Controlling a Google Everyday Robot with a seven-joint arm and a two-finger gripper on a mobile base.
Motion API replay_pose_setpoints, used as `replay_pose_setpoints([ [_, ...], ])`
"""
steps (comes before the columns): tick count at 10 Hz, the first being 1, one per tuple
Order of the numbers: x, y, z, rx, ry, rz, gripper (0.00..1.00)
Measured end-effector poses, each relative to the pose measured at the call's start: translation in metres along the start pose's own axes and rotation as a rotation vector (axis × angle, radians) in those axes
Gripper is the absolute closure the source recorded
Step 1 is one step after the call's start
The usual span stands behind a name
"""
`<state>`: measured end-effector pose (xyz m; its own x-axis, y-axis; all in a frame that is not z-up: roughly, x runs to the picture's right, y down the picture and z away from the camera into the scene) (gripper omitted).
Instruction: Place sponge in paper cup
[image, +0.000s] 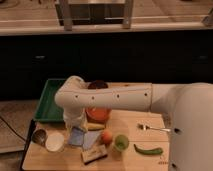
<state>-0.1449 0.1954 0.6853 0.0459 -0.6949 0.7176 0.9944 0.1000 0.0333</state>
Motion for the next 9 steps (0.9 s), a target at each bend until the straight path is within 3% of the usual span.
replay_pose_setpoints([
  [4, -0.007, -0.041, -0.013, -0.023, 0.005, -0.098, 0.96],
  [9, -0.016, -0.095, -0.011, -0.055, -0.014, -0.228, 0.96],
])
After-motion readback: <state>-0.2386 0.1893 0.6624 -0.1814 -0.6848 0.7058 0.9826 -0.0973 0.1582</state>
